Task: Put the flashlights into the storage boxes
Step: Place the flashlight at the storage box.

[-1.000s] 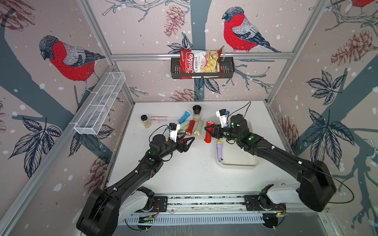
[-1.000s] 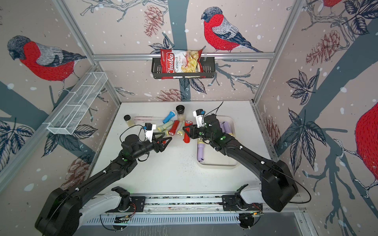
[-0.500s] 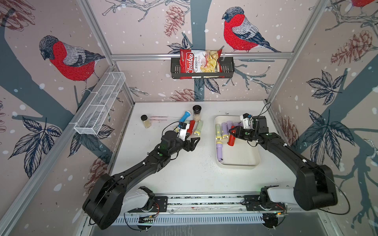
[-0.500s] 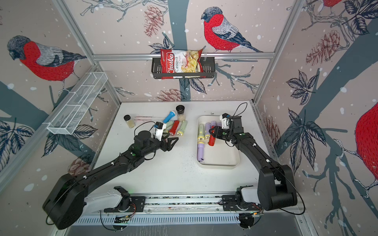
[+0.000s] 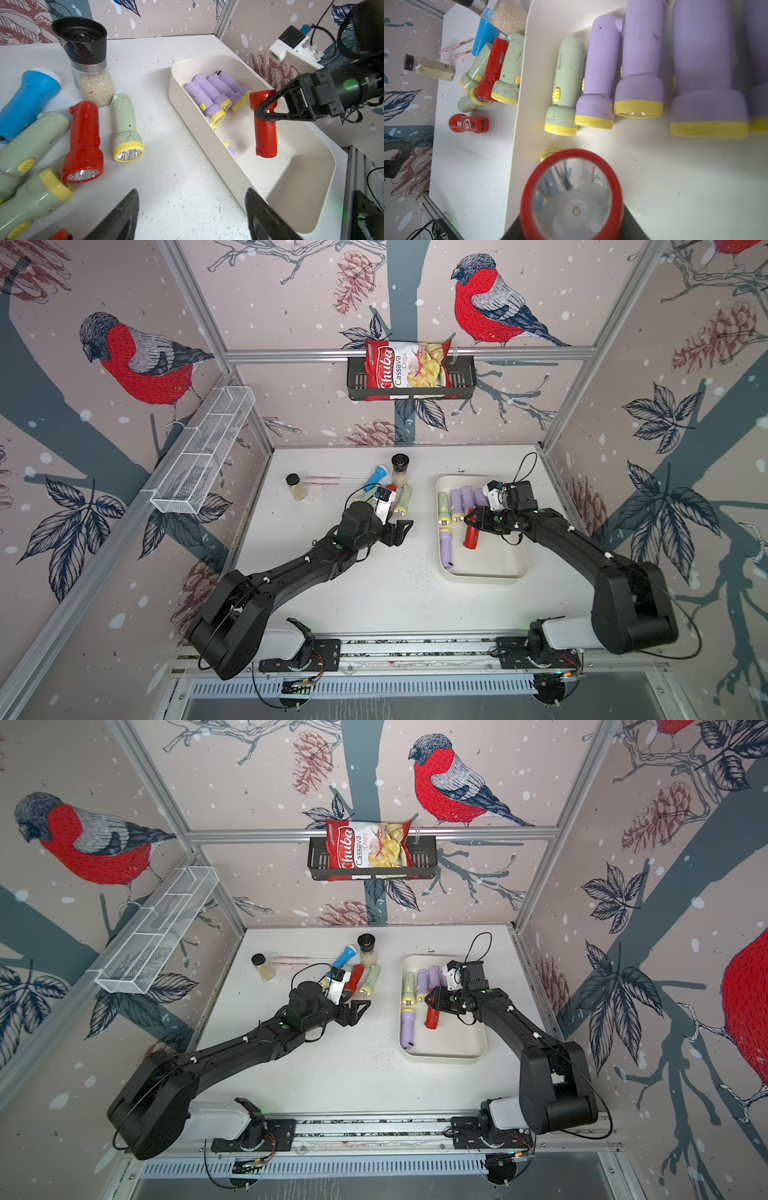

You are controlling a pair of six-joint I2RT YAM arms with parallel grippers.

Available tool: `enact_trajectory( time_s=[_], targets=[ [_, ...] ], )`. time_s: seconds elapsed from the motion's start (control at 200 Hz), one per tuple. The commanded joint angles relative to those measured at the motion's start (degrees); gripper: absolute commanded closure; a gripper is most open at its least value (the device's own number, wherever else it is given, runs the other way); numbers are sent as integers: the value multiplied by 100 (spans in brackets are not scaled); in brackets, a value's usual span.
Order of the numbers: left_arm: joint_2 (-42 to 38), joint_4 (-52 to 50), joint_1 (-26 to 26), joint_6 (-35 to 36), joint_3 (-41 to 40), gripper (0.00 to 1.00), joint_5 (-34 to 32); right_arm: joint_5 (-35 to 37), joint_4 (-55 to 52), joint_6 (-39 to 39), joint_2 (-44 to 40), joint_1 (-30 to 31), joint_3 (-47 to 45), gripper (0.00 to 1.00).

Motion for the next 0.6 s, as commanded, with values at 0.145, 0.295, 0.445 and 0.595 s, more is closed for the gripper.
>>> enact_trajectory(
  time_s=[0.145,0.295,0.445,0.595],
  targets=[
    [-30,42,-16,93,65,21,-55,69,52,69,458,293,248,60],
    [-39,6,-8,103,57,20,-82,-28,-215,43,757,383,319,59],
    [-22,-25,-9,105,68,20,-64,-19,-390,58,853,412,298,59],
    [-13,-29,-14,104,68,20,-64,-198,-485,112,999,441,320,55]
  ],
)
